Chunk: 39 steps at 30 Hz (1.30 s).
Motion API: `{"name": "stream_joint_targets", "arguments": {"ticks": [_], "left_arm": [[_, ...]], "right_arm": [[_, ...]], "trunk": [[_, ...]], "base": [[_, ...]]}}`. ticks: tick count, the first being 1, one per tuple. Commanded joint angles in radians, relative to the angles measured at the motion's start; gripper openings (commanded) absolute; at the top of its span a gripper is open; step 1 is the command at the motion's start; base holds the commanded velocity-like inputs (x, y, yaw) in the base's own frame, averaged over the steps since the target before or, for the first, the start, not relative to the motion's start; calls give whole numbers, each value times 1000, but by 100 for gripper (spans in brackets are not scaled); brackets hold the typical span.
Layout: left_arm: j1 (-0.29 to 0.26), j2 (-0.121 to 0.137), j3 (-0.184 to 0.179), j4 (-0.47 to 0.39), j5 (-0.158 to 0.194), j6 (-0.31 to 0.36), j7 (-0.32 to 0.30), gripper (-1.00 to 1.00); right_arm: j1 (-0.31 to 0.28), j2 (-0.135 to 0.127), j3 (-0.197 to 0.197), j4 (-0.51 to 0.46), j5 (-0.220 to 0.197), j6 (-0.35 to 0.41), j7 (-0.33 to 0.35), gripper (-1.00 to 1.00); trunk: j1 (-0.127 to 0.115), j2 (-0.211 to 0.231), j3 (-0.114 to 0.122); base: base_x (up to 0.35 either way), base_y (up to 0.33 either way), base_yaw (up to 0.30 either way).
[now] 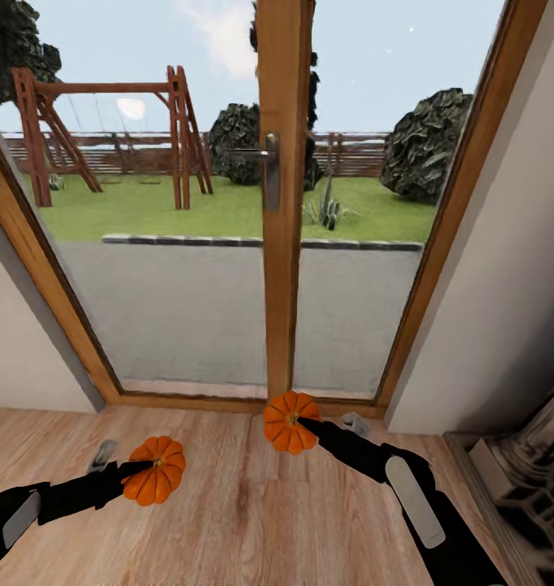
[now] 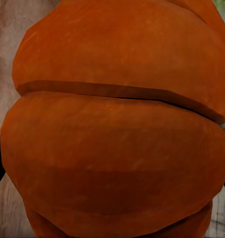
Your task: Place each of the two pumpkins and all three candles from the living room inside a cabinet in the living room (use any cabinet), then make sure every cabinet is closed, and position the cauldron so it is next to a table in the living room.
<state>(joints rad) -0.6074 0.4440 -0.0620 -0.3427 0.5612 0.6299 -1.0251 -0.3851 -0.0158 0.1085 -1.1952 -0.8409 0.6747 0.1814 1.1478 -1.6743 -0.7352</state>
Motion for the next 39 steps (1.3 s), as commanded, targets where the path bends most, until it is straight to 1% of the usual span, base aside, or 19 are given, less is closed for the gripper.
{"name": "stream_joint_targets", "arguments": {"ticks": [1, 28, 39], "left_arm": [[0, 0, 1, 0, 0, 0, 0, -100], [0, -1, 1, 0, -1, -1, 3, -100], [0, -1, 1, 0, 0, -1, 3, -100]], "right_arm": [[0, 0, 0, 0, -2, 0, 1, -100], [0, 0, 0, 4, -5, -1, 1, -100], [0, 0, 0, 5, -6, -1, 1, -100]], "trunk": [[-4, 7, 3], [-107, 196, 88], [-107, 196, 88]], "base": [[0, 0, 283], [0, 0, 286], [0, 0, 286]]}}
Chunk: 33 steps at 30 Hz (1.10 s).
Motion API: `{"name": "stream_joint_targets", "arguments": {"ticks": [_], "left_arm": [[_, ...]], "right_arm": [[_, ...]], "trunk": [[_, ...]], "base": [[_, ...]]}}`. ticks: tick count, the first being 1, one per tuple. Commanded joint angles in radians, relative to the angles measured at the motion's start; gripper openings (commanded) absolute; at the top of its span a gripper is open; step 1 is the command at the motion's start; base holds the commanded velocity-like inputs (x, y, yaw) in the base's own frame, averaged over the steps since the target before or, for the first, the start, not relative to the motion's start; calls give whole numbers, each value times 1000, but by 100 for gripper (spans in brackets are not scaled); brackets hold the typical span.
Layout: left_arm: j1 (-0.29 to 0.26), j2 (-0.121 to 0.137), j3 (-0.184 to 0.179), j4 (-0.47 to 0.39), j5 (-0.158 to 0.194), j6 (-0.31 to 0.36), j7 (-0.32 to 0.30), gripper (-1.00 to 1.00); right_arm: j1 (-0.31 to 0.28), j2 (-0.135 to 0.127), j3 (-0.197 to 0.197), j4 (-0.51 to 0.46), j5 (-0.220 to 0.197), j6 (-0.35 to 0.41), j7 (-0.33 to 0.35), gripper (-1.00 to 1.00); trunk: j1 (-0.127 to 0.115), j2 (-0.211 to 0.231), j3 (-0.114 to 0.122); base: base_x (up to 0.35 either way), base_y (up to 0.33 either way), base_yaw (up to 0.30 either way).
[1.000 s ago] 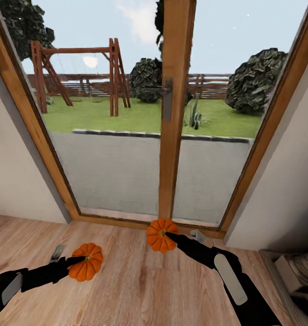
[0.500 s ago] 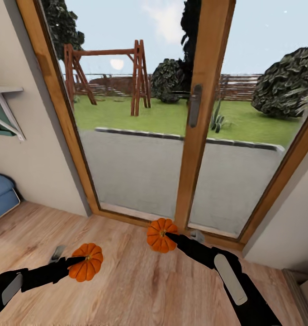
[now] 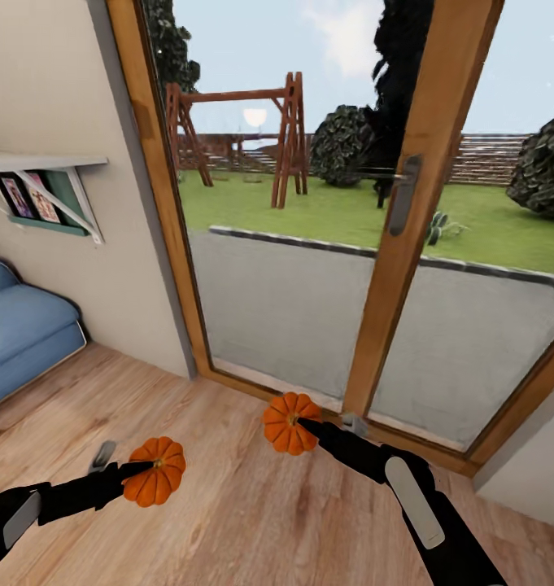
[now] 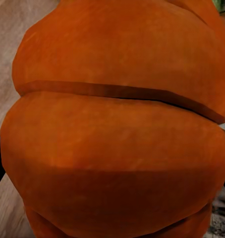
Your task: Place each of the two pumpkins and all three candles from the living room inside a cabinet in the living room (use any cabinet), then make sure every cabinet is closed, and position the cauldron so it is next to a table in the living room.
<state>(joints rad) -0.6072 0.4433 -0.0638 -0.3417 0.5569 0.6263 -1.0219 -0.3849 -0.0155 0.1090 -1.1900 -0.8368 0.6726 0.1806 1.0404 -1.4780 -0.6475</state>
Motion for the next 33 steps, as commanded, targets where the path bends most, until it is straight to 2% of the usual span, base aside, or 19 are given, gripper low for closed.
{"name": "stream_joint_targets", "arguments": {"ticks": [1, 33], "left_arm": [[0, 0, 2, -1, 5, 3, 0, -100], [0, -1, 2, 0, 2, 1, 4, -100]], "right_arm": [[0, 0, 0, 0, -10, 1, 2, -100], [0, 1, 0, 0, -8, 1, 2, -100]], "trunk": [[0, 0, 0], [0, 0, 0]], "base": [[0, 0, 286], [0, 0, 286]]}}
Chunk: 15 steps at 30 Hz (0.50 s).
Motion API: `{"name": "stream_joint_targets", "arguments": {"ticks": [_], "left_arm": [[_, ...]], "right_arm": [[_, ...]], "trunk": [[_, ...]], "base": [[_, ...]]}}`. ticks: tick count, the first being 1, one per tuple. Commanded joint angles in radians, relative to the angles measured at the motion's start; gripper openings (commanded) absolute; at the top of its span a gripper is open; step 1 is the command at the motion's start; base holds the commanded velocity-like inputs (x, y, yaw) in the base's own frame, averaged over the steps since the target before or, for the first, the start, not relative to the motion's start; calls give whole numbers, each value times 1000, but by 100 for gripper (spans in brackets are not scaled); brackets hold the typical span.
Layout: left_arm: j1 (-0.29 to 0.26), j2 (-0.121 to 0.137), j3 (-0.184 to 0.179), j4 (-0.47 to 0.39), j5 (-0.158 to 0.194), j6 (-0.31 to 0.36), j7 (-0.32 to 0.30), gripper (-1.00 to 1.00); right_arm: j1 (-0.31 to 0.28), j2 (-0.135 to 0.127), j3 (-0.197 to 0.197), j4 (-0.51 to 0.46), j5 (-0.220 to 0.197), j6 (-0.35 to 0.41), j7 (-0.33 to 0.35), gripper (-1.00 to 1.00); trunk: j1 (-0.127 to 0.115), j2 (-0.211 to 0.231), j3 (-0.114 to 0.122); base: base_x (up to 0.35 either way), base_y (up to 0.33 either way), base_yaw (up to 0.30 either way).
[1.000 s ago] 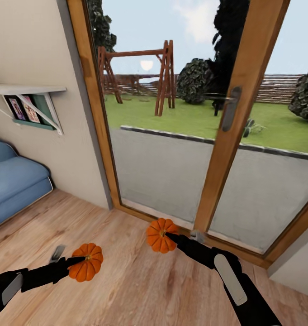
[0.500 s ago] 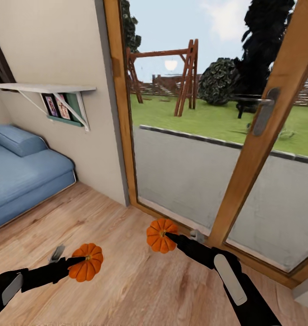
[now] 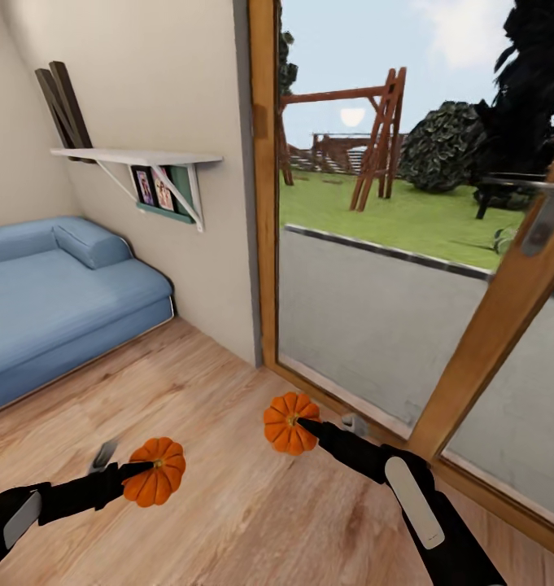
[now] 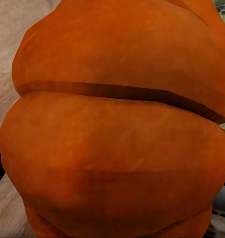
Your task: Place each of the two pumpkins and all three candles from the living room inside a cabinet in the living room (use any cabinet), then make sure every cabinet is closed, and position the cauldron so it is next to a table in the living room.
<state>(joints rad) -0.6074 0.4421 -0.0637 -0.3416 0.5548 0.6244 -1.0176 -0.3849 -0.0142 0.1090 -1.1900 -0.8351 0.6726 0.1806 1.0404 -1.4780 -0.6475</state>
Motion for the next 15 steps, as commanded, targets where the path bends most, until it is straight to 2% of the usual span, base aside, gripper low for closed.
{"name": "stream_joint_targets", "arguments": {"ticks": [1, 3, 11, 15], "left_arm": [[0, 0, 2, 0, 4, 2, 0, -100], [0, -1, 2, 0, 4, 3, 1, -100], [0, -2, 2, 0, 4, 2, 2, -100], [-1, -3, 2, 0, 4, 2, 2, -100]], "right_arm": [[0, 0, 0, 0, -10, 1, 2, -100], [0, -1, 0, 0, -10, 1, 2, -100], [0, 0, 0, 0, -10, 1, 2, -100], [0, -1, 0, 0, -10, 1, 2, -100]], "trunk": [[0, 0, 0], [0, 0, 0], [-31, 56, 25], [-35, 63, 28]], "base": [[0, 0, 286], [0, 0, 286], [0, 0, 286], [0, 0, 286]]}}
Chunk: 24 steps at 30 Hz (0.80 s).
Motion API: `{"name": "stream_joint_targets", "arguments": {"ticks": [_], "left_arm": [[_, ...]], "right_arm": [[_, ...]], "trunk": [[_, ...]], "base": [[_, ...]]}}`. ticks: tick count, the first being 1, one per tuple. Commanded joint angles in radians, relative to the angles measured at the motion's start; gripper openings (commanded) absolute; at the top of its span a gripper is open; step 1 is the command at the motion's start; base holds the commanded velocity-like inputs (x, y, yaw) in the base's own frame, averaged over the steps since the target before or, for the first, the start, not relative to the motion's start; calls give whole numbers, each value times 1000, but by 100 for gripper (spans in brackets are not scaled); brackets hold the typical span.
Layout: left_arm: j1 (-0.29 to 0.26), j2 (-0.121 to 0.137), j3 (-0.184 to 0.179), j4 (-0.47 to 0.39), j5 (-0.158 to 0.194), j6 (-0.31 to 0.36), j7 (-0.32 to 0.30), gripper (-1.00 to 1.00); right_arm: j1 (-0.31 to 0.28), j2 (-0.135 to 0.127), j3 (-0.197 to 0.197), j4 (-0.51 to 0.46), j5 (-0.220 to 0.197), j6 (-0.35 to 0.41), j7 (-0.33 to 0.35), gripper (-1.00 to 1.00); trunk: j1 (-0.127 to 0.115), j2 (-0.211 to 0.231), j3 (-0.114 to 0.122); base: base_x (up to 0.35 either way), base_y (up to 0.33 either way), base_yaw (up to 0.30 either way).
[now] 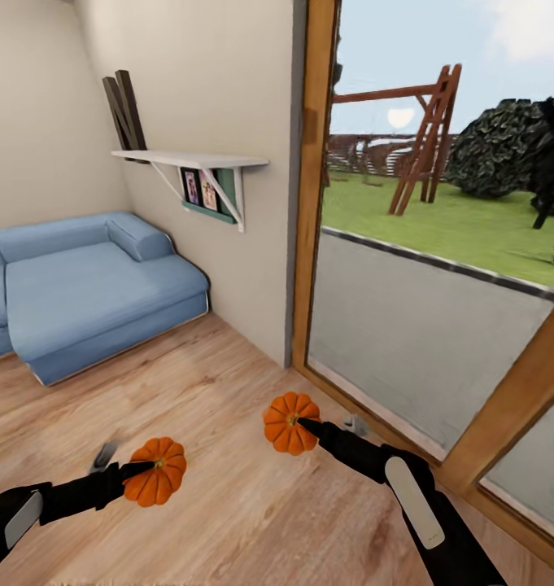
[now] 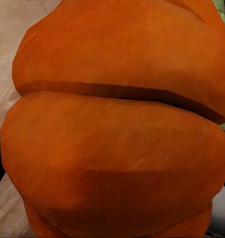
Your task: Place each of the two pumpkins and all three candles from the living room inside a cabinet in the living room (use any cabinet), then make sure every cabinet is closed, and position the cauldron so it is next to a table in the living room.
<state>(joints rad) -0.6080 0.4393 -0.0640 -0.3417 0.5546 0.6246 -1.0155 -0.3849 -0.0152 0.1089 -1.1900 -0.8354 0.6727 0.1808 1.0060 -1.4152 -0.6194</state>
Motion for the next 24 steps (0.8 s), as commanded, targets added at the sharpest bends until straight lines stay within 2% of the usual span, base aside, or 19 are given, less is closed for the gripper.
{"name": "stream_joint_targets", "arguments": {"ticks": [1, 5, 24], "left_arm": [[0, 0, 3, 0, 4, 2, 0, -100], [0, -2, 3, 0, 3, 2, 1, -100], [0, -5, 3, 0, -1, 2, 0, -100]], "right_arm": [[0, 0, 0, 0, -10, 1, 2, -100], [0, 0, -1, 0, -10, 1, 2, -100], [0, 1, -1, 0, -7, -1, 2, -100]], "trunk": [[-4, 7, 3], [-19, 35, 16], [-19, 35, 36]], "base": [[0, 0, 286], [0, 0, 286], [0, 0, 228]]}}
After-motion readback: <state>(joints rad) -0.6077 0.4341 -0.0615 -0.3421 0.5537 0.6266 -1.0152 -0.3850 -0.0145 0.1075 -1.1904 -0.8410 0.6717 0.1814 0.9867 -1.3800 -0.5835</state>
